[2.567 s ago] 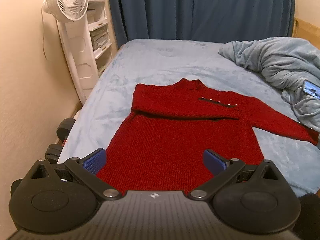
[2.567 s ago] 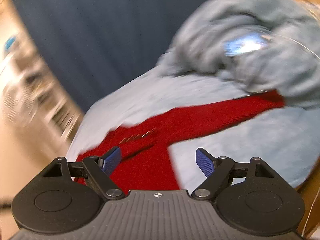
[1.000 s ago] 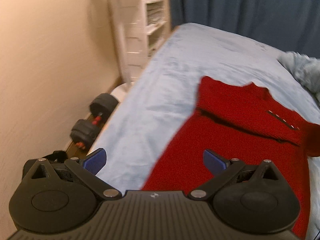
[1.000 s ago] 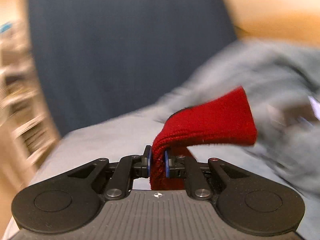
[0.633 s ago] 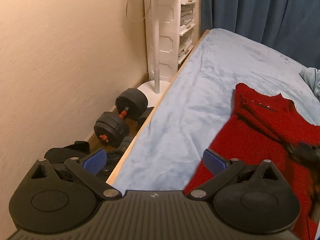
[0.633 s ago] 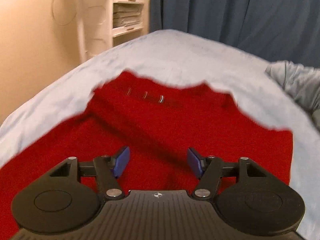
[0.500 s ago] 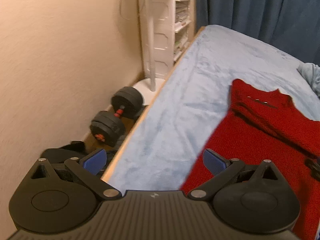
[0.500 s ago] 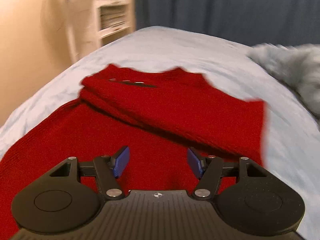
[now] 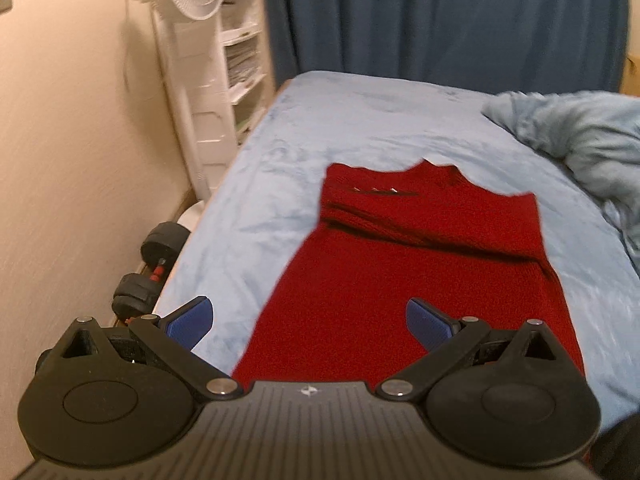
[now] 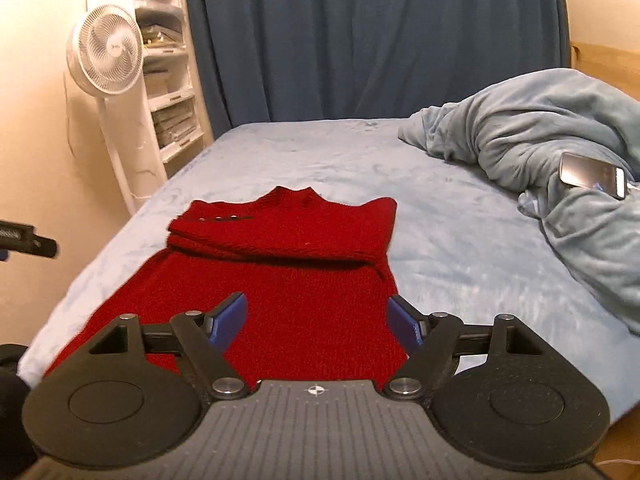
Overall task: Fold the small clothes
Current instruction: 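Release the sleeve and smooth the folded sweater with both tools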
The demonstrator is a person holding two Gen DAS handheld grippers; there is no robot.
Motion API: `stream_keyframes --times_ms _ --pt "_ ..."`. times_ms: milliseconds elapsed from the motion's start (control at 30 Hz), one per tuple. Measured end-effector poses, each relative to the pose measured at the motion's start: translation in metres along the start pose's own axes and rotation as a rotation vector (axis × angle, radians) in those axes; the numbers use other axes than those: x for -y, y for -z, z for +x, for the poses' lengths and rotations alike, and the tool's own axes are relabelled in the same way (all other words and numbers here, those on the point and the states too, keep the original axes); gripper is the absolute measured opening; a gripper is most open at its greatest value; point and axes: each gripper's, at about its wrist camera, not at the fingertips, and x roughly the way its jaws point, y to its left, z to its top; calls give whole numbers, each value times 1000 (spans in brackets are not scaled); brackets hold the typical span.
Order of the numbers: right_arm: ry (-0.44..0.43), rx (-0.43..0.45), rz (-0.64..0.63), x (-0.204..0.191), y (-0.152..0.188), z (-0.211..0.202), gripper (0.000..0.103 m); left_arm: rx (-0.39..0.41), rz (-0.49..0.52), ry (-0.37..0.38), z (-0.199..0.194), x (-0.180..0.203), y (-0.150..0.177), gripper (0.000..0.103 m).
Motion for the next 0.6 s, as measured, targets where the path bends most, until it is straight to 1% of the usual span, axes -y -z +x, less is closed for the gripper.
stream_keyframes --times_ms 100,267,467,600 --pt "5 19 -21 -8 5 -16 79 -7 26 7 -11 7 17 103" --pt "-9 41 -46 -18 9 -30 81 -17 26 17 -24 9 33 103" --pt "-15 49 -34 -17 8 -36 81 1 16 8 -33 4 29 103" --pt "-13 48 -27 -17 8 -36 81 -3 11 4 -32 4 26 103"
